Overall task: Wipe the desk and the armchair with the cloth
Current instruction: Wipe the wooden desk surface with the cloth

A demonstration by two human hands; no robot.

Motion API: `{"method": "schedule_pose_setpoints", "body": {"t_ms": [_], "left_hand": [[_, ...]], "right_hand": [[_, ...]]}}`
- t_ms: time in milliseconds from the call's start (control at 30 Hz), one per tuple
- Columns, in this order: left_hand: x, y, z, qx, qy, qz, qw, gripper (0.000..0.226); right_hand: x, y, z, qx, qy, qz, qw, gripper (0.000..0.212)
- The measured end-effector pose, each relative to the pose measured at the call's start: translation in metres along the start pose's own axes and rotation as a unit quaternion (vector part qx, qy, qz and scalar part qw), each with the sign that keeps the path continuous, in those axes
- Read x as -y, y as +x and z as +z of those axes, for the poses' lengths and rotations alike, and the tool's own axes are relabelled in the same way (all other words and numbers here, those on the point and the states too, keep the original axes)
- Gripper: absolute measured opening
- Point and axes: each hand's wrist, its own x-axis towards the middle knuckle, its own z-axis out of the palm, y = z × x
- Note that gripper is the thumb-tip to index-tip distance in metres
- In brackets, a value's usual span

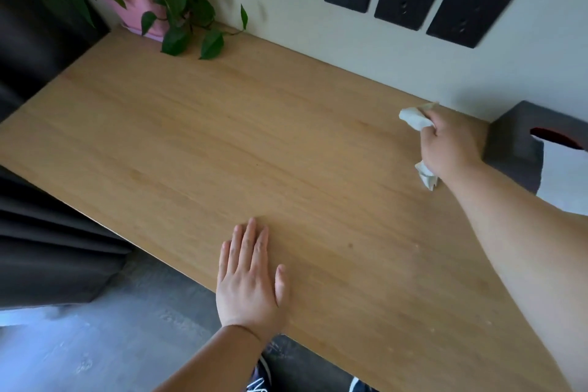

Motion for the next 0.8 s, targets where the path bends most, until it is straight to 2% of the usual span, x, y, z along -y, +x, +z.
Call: {"method": "schedule_pose_setpoints", "body": {"t_ms": [67,167,267,367,533,633,700,767,800], "left_hand": [[-0.002,0.001,-0.002,-0.01,0.002,-0.006,1.0,0.071],[-0.007,0.001,-0.005,-0.028,-0.011,-0.022,0.999,0.068],[-0.01,0.001,-0.007,-0.04,-0.012,-0.027,0.999,0.067],[-0.01,-0.001,-0.006,-0.043,-0.018,-0.03,0.998,0.065],[-0.012,-0.005,-0.003,-0.044,-0.02,-0.026,0.999,0.063],[-0.031,-0.017,0.0,-0.032,-0.034,-0.026,0.999,0.064],[-0.055,-0.03,0.005,-0.024,-0.048,-0.012,0.999,0.063],[-0.075,-0.043,0.011,-0.02,-0.069,-0.006,0.997,0.063],[-0.081,-0.047,0.012,-0.019,-0.076,-0.003,0.997,0.063]], "right_hand": [[-0.014,0.006,0.011,0.067,-0.064,-0.025,0.995,0.041],[-0.034,0.003,0.031,0.079,-0.106,-0.09,0.987,0.048],[-0.036,-0.007,0.034,0.068,-0.066,-0.124,0.988,0.053],[-0.031,-0.039,0.036,0.093,-0.029,-0.164,0.982,0.053],[-0.02,-0.133,0.045,0.171,0.029,-0.271,0.947,0.05],[-0.024,-0.184,0.04,0.189,0.05,-0.31,0.93,0.046],[-0.028,-0.21,0.033,0.218,0.083,-0.306,0.923,0.043],[-0.029,-0.224,0.019,0.256,0.159,-0.218,0.928,0.048],[-0.03,-0.224,0.01,0.248,0.197,-0.161,0.935,0.049]]}}
